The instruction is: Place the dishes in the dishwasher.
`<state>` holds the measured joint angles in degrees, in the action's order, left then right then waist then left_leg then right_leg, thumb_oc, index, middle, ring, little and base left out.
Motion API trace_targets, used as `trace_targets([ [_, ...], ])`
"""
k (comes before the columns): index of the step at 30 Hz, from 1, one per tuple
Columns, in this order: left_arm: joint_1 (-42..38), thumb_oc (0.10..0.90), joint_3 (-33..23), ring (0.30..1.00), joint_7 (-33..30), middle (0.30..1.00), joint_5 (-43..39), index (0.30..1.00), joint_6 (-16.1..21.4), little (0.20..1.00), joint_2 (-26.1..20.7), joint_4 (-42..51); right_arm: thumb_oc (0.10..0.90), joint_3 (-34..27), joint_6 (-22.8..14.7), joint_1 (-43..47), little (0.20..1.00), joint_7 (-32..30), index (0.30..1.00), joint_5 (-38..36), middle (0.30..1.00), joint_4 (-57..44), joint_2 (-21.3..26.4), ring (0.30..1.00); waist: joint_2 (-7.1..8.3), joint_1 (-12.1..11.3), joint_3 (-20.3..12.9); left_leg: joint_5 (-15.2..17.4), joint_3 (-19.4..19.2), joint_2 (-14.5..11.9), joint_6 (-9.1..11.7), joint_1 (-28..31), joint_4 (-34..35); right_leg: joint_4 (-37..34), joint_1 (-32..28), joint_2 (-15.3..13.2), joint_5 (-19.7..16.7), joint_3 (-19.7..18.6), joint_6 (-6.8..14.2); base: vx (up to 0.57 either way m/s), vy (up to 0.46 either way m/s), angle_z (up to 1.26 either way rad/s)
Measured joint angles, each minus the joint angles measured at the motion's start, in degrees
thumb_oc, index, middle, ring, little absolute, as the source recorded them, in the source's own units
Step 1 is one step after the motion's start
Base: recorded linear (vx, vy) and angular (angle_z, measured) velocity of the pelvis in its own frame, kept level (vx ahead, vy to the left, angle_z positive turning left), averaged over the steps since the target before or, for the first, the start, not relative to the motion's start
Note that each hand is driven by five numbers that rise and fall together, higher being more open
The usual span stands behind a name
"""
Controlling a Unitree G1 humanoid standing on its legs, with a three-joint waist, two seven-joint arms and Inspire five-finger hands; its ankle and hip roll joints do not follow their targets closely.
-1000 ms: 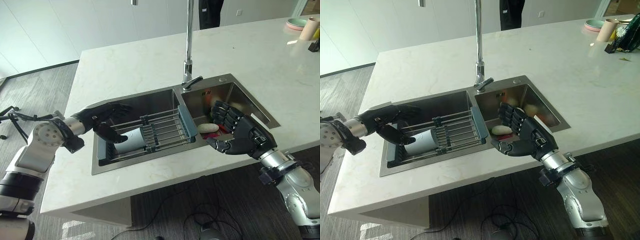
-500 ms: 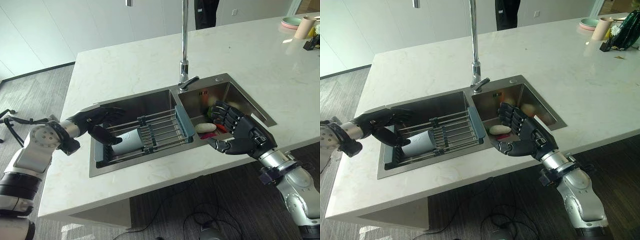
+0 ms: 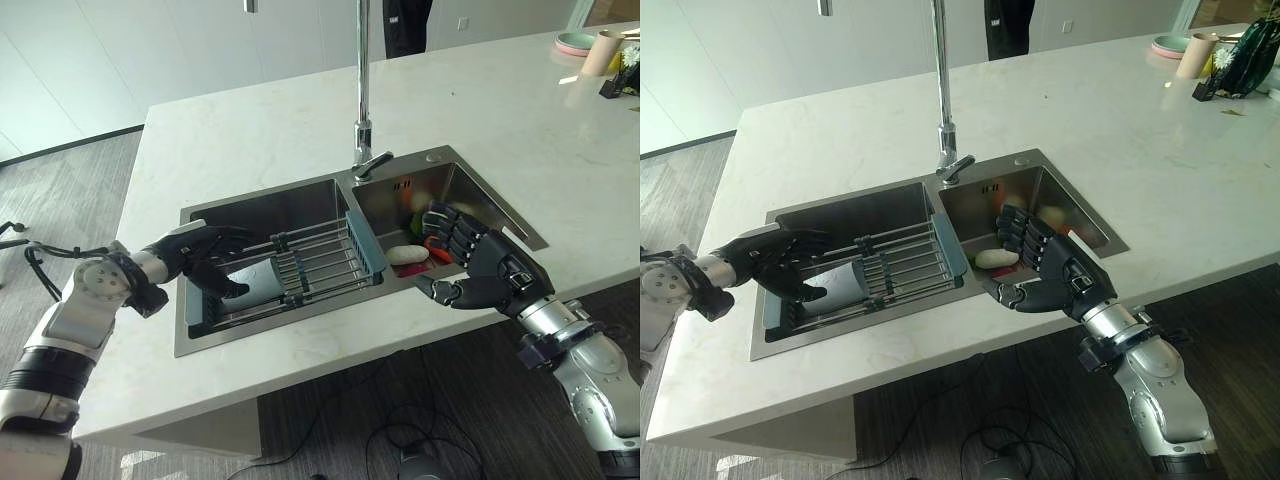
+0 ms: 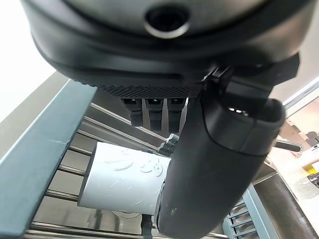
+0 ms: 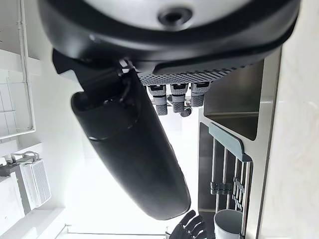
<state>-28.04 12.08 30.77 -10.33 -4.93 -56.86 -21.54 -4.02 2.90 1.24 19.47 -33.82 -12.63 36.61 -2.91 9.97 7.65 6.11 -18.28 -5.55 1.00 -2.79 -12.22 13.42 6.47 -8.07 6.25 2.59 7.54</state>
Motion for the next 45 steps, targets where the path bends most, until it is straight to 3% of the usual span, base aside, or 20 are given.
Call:
trace_targets([
  [14,-0.59,0.8,0.01,0.9,0.09,0.9,0.01,0.9,0.11,0.9,0.1,-2.57,0.8,0.0,-0.01,0.39,0.9,0.02,0.9,-0.01,0.9,0.0,1.09,0.9,0.01,1.29,0.03,0.16,-0.45,-0.29,0.25,0.39,0.0,-0.17,0.02,0.43,-0.03,-0.52,-0.01,0.0,0.001,-0.01],
  [45,-0.51,0.8,1.32,0.9,2.59,0.9,5.87,0.9,-0.02,0.9,2.01,-5.59,0.8,0.01,-0.02,0.4,0.9,0.02,0.9,-0.01,0.9,0.01,1.66,0.9,0.18,1.13,0.13,0.29,-1.16,-0.41,0.45,1.12,0.48,-0.05,-0.14,0.6,-0.07,-0.74,0.01,0.0,0.001,-0.01],
])
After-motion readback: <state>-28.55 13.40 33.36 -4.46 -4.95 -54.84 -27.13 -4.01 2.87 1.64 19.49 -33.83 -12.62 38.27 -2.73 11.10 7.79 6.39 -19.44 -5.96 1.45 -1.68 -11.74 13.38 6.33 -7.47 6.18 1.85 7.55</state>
